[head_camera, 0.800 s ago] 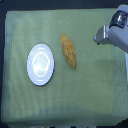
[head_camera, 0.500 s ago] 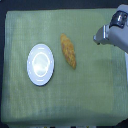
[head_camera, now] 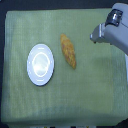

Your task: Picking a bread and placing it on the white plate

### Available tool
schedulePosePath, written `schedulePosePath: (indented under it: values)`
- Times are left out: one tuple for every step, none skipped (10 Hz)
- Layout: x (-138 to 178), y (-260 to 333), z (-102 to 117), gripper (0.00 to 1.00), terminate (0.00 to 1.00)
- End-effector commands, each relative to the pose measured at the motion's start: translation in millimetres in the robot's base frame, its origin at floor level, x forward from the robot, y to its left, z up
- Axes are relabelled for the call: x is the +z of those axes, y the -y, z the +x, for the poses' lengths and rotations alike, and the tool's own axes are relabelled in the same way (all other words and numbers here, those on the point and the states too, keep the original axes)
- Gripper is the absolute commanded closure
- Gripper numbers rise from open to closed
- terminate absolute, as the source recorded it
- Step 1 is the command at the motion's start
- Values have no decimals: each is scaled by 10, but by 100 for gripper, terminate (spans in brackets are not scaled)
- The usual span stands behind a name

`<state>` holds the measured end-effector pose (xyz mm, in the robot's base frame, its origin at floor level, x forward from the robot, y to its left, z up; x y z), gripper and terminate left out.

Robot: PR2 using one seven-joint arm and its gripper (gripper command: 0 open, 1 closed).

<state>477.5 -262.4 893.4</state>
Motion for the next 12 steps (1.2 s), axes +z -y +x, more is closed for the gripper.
schedulePosePath:
  values:
    - [-151, -757, 335, 0, 0]
    - [-280, -1066, 424, 0, 0]
    - [-308, -1116, 444, 0, 0]
    - [-403, -1300, 506, 0, 0]
    - [-482, -1483, 555, 0, 0]
    - [-584, -1686, 594, 0, 0]
    - [-691, -1830, 637, 0, 0]
    - [-772, -1934, 690, 0, 0]
    - [-866, -2001, 714, 0, 0]
    - [-977, -2052, 692, 0, 0]
    - [-1056, -2074, 648, 0, 0]
    - [-1133, -2087, 619, 0, 0]
